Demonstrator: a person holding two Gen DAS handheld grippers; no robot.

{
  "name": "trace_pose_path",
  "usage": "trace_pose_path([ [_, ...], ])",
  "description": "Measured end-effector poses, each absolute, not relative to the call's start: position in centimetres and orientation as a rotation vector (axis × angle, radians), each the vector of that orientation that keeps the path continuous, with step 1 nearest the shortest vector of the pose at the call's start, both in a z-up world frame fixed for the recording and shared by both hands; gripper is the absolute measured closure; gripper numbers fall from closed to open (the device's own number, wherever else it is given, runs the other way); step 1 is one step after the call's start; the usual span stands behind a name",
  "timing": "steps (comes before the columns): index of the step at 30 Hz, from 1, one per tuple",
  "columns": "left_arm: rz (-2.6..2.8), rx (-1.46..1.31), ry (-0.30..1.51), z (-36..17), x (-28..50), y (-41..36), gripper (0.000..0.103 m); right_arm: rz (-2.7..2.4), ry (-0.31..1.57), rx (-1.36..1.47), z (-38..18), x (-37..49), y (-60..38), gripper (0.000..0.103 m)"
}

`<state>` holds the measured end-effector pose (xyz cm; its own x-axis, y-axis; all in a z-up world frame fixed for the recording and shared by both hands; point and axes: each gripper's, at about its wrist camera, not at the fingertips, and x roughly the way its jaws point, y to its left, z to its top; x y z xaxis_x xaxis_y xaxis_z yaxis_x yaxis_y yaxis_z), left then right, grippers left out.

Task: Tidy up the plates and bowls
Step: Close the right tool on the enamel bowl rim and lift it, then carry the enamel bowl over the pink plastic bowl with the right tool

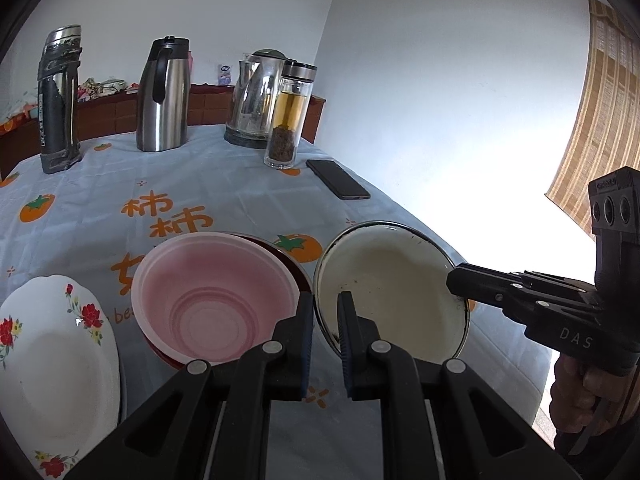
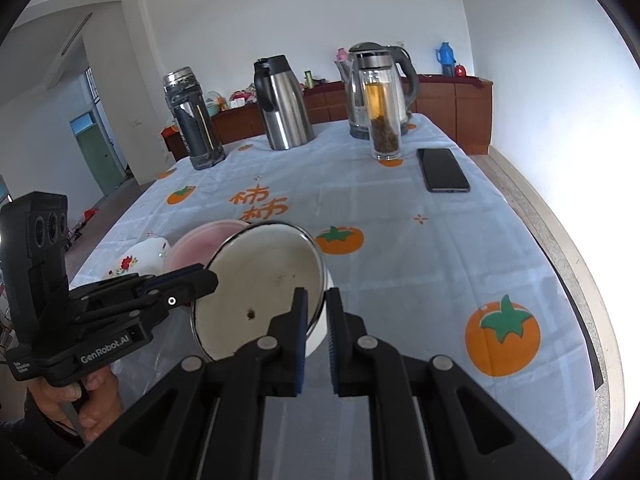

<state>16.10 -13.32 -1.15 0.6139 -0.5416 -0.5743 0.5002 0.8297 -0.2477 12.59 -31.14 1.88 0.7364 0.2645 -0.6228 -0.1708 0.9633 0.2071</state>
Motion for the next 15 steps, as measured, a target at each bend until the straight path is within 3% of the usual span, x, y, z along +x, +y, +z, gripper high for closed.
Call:
trace_pose_path([
  [15,-0.615,-0.112,0.634,-0.1,15.6,-12.2,0.09,0.208,0.66,0.092,4.2,12.5,-29.9,0.092],
])
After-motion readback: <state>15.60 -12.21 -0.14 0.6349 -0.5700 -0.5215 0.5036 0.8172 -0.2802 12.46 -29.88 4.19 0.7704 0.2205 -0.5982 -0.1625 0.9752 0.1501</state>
